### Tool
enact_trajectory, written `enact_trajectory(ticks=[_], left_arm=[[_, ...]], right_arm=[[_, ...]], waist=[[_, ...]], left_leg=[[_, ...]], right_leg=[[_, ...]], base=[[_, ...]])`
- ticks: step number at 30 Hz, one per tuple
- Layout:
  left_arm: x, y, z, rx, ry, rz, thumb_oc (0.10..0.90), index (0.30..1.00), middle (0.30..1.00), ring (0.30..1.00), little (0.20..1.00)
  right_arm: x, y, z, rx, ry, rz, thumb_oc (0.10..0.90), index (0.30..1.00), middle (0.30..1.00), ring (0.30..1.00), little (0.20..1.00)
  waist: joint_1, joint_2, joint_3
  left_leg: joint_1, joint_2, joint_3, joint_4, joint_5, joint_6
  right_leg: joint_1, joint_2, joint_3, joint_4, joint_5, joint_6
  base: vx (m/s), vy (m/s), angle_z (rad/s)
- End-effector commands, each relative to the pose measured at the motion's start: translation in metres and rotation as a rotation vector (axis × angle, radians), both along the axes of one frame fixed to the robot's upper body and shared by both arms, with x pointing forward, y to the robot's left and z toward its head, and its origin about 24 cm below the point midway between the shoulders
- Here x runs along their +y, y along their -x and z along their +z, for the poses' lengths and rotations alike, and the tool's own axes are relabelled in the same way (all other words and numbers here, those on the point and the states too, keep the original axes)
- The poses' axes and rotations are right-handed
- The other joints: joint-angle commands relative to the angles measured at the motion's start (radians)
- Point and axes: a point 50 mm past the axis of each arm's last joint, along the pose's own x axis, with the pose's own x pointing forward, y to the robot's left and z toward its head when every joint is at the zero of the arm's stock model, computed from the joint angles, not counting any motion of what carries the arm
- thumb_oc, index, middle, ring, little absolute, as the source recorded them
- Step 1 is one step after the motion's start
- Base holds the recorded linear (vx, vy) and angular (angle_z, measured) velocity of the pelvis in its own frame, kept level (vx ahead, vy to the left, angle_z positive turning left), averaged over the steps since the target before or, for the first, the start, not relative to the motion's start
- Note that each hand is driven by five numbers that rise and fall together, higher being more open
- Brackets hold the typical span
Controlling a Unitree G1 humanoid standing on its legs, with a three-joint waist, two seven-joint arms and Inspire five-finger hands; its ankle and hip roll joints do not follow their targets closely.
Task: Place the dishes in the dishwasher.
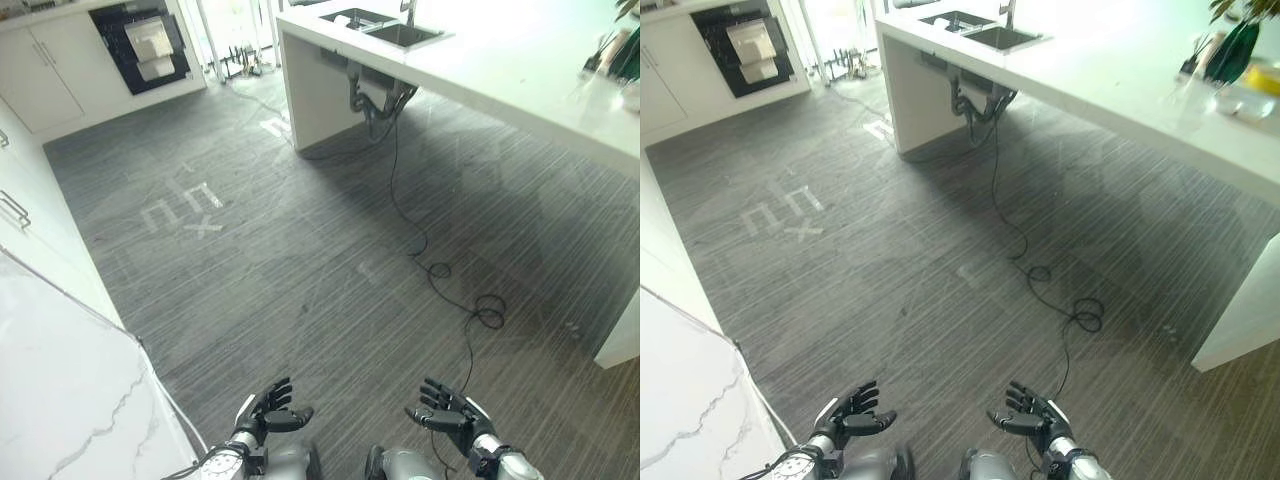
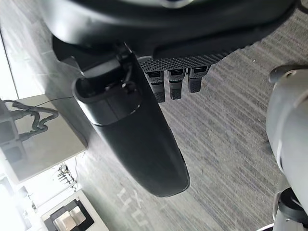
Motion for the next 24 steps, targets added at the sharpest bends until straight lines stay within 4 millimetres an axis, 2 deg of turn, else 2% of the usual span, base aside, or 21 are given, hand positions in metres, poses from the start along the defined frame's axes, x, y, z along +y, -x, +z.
enact_trajectory(ticks=[1,2,3,5,6,7,8,10,11,12,13,14,15,17,18,20,22,23,24], left_arm=[[0.016,-0.027,0.025,-0.170,0.025,0.059,0.800,0.900,0.900,0.900,0.900],[0.017,-0.026,0.024,-0.169,0.028,0.071,0.800,0.900,0.900,0.900,0.900],[0.021,-0.026,0.024,-0.167,0.026,0.101,0.800,0.900,0.900,0.900,0.900],[0.025,-0.029,0.029,-0.181,0.018,0.096,0.800,0.900,0.900,0.900,0.900],[0.027,-0.032,0.031,-0.186,0.002,0.076,0.800,0.900,0.900,0.900,0.900],[0.027,-0.036,0.034,-0.193,-0.016,0.051,0.800,0.900,0.900,0.900,0.900],[0.026,-0.039,0.036,-0.200,-0.024,0.037,0.800,0.900,0.900,0.900,0.900],[0.027,-0.043,0.040,-0.218,-0.050,0.002,0.800,0.900,0.900,0.900,0.900],[0.026,-0.048,0.044,-0.234,-0.062,-0.013,0.800,0.900,0.900,0.900,0.900],[0.025,-0.051,0.046,-0.249,-0.060,-0.022,0.800,0.900,0.900,0.900,0.900],[0.023,-0.054,0.049,-0.267,-0.052,-0.032,0.800,0.900,0.900,0.900,0.900],[0.017,-0.061,0.052,-0.291,-0.044,-0.067,0.800,0.900,0.900,0.900,0.900],[0.014,-0.065,0.055,-0.301,-0.044,-0.085,0.800,0.900,0.900,0.900,0.900],[0.010,-0.071,0.058,-0.307,-0.046,-0.125,0.800,0.900,0.900,0.900,0.900],[0.009,-0.072,0.058,-0.306,-0.048,-0.131,0.800,0.900,0.900,0.900,0.900],[0.005,-0.073,0.057,-0.297,-0.053,-0.157,0.800,0.900,0.900,0.900,0.900],[0.001,-0.072,0.054,-0.286,-0.062,-0.185,0.800,0.900,0.900,0.900,0.900],[-0.001,-0.069,0.051,-0.267,-0.061,-0.194,0.800,0.900,0.900,0.900,0.900],[0.000,-0.067,0.049,-0.258,-0.064,-0.195,0.800,0.900,0.900,0.900,0.900]], right_arm=[[0.000,-0.016,0.021,-0.145,0.027,0.079,0.800,0.900,0.900,0.900,0.900],[0.001,-0.016,0.021,-0.143,0.028,0.083,0.800,0.900,0.900,0.900,0.900],[0.003,-0.018,0.021,-0.132,0.008,0.077,0.800,0.900,0.900,0.900,0.900],[0.006,-0.018,0.022,-0.140,0.002,0.071,0.800,0.900,0.900,0.900,0.900],[0.007,-0.019,0.022,-0.141,-0.002,0.063,0.800,0.900,0.900,0.900,0.900],[0.009,-0.020,0.023,-0.148,-0.010,0.047,0.800,0.900,0.900,0.900,0.900],[0.011,-0.022,0.025,-0.157,-0.015,0.036,0.800,0.900,0.900,0.900,0.900],[0.016,-0.024,0.027,-0.171,-0.013,0.015,0.800,0.900,0.900,0.900,0.900],[0.017,-0.025,0.028,-0.174,-0.007,0.010,0.800,0.900,0.900,0.900,0.900],[0.018,-0.025,0.028,-0.175,-0.006,0.005,0.800,0.900,0.900,0.900,0.900],[0.019,-0.025,0.028,-0.180,-0.002,0.002,0.800,0.900,0.900,0.900,0.900],[0.016,-0.021,0.027,-0.182,0.002,-0.013,0.800,0.900,0.900,0.900,0.900],[0.013,-0.018,0.026,-0.181,-0.001,-0.023,0.800,0.900,0.900,0.900,0.900],[0.005,-0.012,0.024,-0.176,-0.008,-0.041,0.800,0.900,0.900,0.900,0.900],[0.003,-0.010,0.023,-0.176,-0.008,-0.044,0.800,0.900,0.900,0.900,0.900],[-0.004,-0.004,0.021,-0.172,-0.009,-0.058,0.800,0.900,0.900,0.900,0.900],[-0.009,0.001,0.019,-0.168,-0.014,-0.076,0.800,0.900,0.900,0.900,0.900],[-0.011,0.003,0.019,-0.168,-0.015,-0.078,0.800,0.900,0.900,0.900,0.900],[-0.012,0.002,0.020,-0.170,-0.012,-0.074,0.800,0.900,0.900,0.900,0.900]], waist=[[0.013,0.002,-0.059],[0.018,0.000,-0.063],[0.029,-0.019,-0.078],[0.040,-0.031,-0.088],[0.041,-0.033,-0.095],[0.033,-0.029,-0.104],[0.025,-0.025,-0.103],[0.004,-0.015,-0.100],[-0.008,-0.003,-0.095],[-0.029,0.001,-0.087],[-0.054,0.019,-0.079],[-0.094,0.025,-0.070],[-0.112,0.022,-0.067],[-0.145,0.000,-0.069],[-0.150,-0.004,-0.066],[-0.168,-0.028,-0.065],[-0.178,-0.031,-0.068],[-0.175,-0.024,-0.066],[-0.171,-0.032,-0.077]], left_leg=[[-0.016,-0.003,0.027,0.069,0.011,0.035],[-0.013,-0.011,0.025,0.069,0.003,0.043],[0.005,-0.046,0.033,0.069,-0.025,0.083],[0.025,-0.073,0.047,0.069,-0.057,0.120],[0.043,-0.082,0.058,0.069,-0.073,0.139],[0.067,-0.097,0.052,0.069,-0.092,0.159],[0.083,-0.111,0.044,0.069,-0.104,0.174],[0.122,-0.140,0.028,0.069,-0.136,0.204],[0.142,-0.148,0.015,0.069,-0.154,0.210],[0.157,-0.153,-0.001,0.069,-0.162,0.209],[0.158,-0.138,-0.021,0.069,-0.149,0.209],[0.188,-0.156,-0.082,0.069,-0.167,0.201],[0.206,-0.163,-0.105,0.069,-0.182,0.198],[0.245,-0.190,-0.137,0.069,-0.217,0.192],[0.254,-0.195,-0.142,0.069,-0.224,0.190],[0.288,-0.220,-0.163,0.069,-0.247,0.176],[0.328,-0.228,-0.184,0.069,-0.275,0.165],[0.367,-0.227,-0.194,0.069,-0.299,0.159],[0.379,-0.239,-0.200,0.069,-0.305,0.157]], right_leg=[[0.163,-0.020,-0.018,-0.045,-0.133,0.106],[0.172,-0.022,-0.009,-0.045,-0.142,0.109],[0.210,-0.038,0.016,-0.045,-0.159,0.121],[0.266,-0.040,0.011,-0.045,-0.175,0.113],[0.299,-0.043,-0.010,-0.045,-0.147,0.119],[0.330,-0.044,-0.030,-0.045,-0.051,0.141],[0.303,-0.055,-0.033,0.038,-0.004,0.161],[0.178,-0.100,-0.028,0.274,0.116,0.200],[0.097,-0.111,-0.012,0.365,0.141,0.197],[0.051,-0.058,0.015,0.346,0.122,0.196],[-0.020,0.008,0.023,0.322,0.129,0.178],[-0.084,0.047,0.048,0.232,0.117,0.163],[-0.103,0.047,0.052,0.163,0.126,0.161],[-0.166,0.021,0.057,-0.045,0.203,0.180],[-0.182,0.014,0.060,-0.045,0.200,0.185],[-0.301,-0.035,0.081,-0.045,0.170,0.207],[-0.395,-0.061,0.085,-0.045,0.148,0.224],[-0.384,-0.057,0.071,-0.045,0.151,0.221],[-0.364,-0.063,0.061,-0.045,0.161,0.210]], base=[[0.40,0.218,-0.21],[0.50,0.315,-0.44],[0.47,0.301,-0.72],[0.42,0.248,-0.74],[0.40,0.233,-0.27],[0.36,0.253,-0.04],[0.35,0.286,0.10],[0.29,0.307,0.29],[0.29,0.242,0.33],[0.21,0.112,0.29],[0.28,-0.018,0.40],[0.29,-0.075,0.48],[0.44,-0.109,0.85],[0.39,-0.130,1.42],[0.36,-0.133,1.13],[0.39,-0.157,0.54],[0.56,-0.230,0.25],[0.65,-0.287,0.27],[0.62,-0.287,0.20]])
